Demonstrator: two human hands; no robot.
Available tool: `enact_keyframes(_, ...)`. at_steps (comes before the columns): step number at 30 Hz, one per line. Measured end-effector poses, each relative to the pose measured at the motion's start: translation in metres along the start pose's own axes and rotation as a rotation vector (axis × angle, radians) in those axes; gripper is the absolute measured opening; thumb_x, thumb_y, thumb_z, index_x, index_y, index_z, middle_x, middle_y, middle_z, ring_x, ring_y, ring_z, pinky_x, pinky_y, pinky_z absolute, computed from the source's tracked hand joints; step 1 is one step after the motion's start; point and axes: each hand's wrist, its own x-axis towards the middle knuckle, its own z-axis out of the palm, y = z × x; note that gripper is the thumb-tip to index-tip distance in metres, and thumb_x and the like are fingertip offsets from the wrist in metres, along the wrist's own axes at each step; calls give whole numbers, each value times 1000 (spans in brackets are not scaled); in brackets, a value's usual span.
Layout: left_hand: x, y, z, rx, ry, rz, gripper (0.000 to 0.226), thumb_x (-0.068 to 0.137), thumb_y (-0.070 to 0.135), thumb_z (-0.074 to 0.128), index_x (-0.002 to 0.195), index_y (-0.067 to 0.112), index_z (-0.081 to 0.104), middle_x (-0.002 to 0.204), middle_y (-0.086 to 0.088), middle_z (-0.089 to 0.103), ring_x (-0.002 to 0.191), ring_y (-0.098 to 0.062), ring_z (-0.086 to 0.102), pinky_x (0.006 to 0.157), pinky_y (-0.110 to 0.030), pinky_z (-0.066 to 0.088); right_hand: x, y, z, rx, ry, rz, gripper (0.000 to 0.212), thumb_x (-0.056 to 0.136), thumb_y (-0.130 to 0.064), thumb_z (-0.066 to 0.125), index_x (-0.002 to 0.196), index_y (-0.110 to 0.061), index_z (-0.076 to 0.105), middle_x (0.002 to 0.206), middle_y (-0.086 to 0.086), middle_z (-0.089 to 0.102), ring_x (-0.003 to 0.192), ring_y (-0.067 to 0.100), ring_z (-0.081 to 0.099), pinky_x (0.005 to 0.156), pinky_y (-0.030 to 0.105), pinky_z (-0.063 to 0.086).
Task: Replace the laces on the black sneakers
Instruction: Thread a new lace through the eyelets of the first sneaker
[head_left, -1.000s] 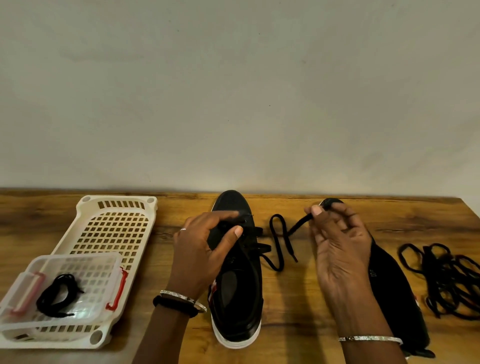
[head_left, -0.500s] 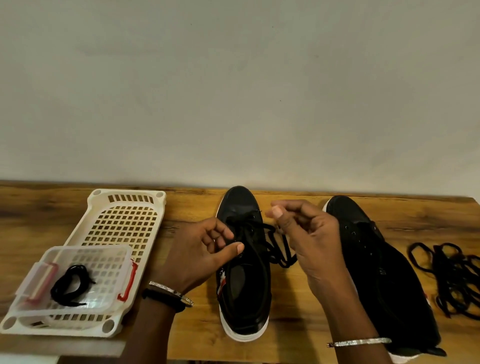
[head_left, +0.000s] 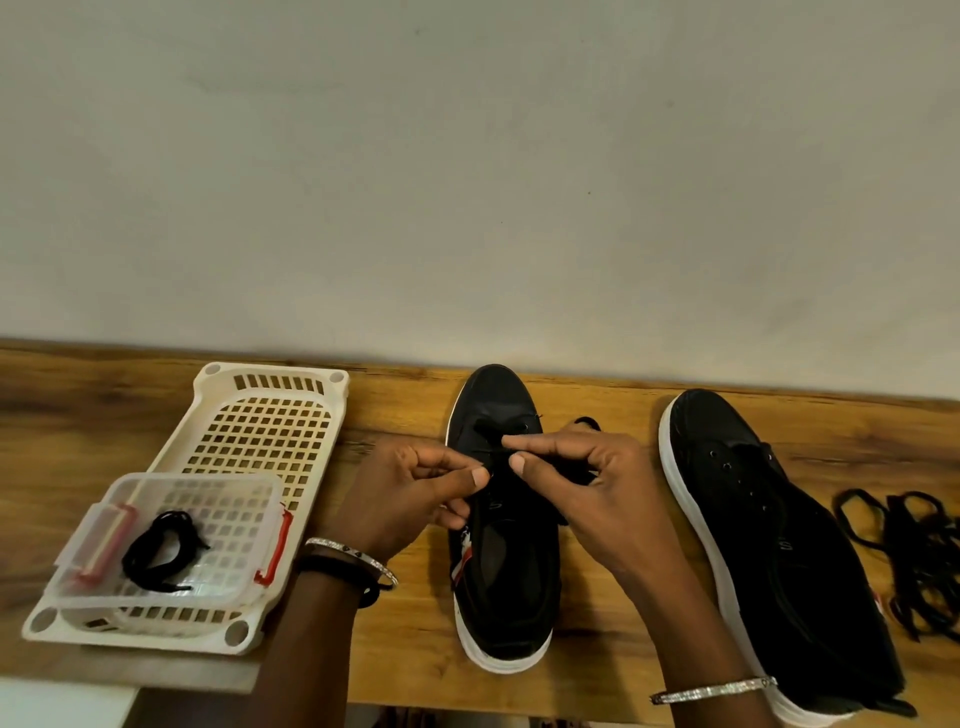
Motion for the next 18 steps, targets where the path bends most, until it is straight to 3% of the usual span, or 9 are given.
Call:
enact_keyframes(5, 0, 0, 0, -61, -13, -35, 16, 79, 16, 76, 93, 7, 77, 74, -14, 73, 63, -17, 67, 57, -25, 56, 1, 4, 1, -189, 22, -43, 7, 81, -25, 83, 87, -29, 81, 80, -16, 73, 80, 2, 67, 68, 21, 55)
enact_keyframes(9, 0, 0, 0, -67, -16, -46, 15, 80, 16, 76, 92, 7, 77, 76, -15, 73, 63, -17, 67, 57, -24, 56, 1, 3, 2, -336, 2, -83, 3, 82, -32, 73, 84, -30, 75, 78, -18, 69, 74, 3, 65, 63, 28, 56)
enact_keyframes(12, 0, -1, 0, -58, -9, -46, 12, 83, 13, 75, 93, 7, 77, 76, -15, 73, 64, -17, 67, 58, -24, 56, 1, 3, 4, -435, -27, -92, 4, 80, -34, 67, 83, -31, 68, 76, -18, 64, 71, 4, 61, 61, 34, 55)
enact_keyframes(18, 0, -1, 0, -40, -10, -32, 13, 83, 14, 75, 94, 8, 77, 77, -14, 74, 65, -18, 68, 59, -25, 57, 2, -5, 7, -592, -130, -118, 6, 87, -29, 64, 92, -28, 61, 87, -14, 59, 77, 8, 56, 65, 34, 52)
